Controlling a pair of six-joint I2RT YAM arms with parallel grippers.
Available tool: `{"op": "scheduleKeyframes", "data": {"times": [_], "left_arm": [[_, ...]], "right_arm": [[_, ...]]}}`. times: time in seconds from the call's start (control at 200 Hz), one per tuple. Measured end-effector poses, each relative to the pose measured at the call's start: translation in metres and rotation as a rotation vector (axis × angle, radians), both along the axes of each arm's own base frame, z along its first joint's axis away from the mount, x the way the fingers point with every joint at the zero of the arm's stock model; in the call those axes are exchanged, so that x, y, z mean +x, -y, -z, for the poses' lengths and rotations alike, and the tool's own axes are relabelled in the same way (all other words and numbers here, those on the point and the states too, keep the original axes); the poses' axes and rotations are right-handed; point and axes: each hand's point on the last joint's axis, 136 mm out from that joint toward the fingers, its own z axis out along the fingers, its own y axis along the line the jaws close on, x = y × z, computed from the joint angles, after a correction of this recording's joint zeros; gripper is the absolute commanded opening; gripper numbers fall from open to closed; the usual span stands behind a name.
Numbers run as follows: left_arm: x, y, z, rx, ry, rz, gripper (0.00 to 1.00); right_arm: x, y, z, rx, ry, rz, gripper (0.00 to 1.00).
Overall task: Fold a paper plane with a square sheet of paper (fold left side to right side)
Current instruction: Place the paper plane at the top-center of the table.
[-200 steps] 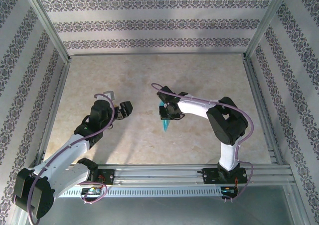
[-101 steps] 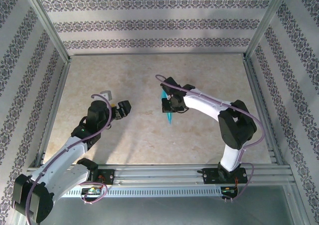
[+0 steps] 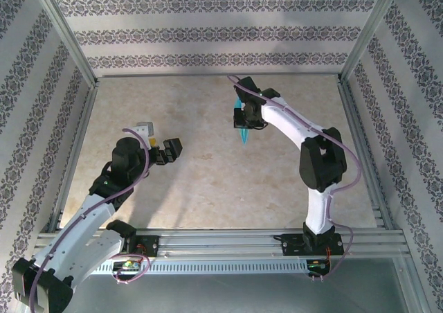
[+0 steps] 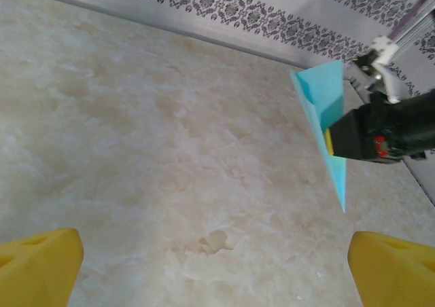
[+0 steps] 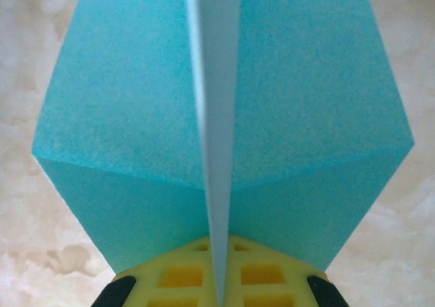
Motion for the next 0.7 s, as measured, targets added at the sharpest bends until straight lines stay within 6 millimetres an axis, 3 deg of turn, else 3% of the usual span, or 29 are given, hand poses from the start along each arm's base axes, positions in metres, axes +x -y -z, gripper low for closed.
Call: {"op": "scheduleKeyframes", "data": {"times": [0.38,0.7], "left_arm": [[0.000,0.000,0.008,0.026,-0.027,0.012,1.00],[0.003,0.001,0.019,0.048,-0.057,0.018,1.00]], "right_arm": [[0.037,-0.013,0.038,-0.054,-0.078,0.001,0.03],[0.042,-0.015,0.075,-0.085,-0.146,0.010,0.04]]}}
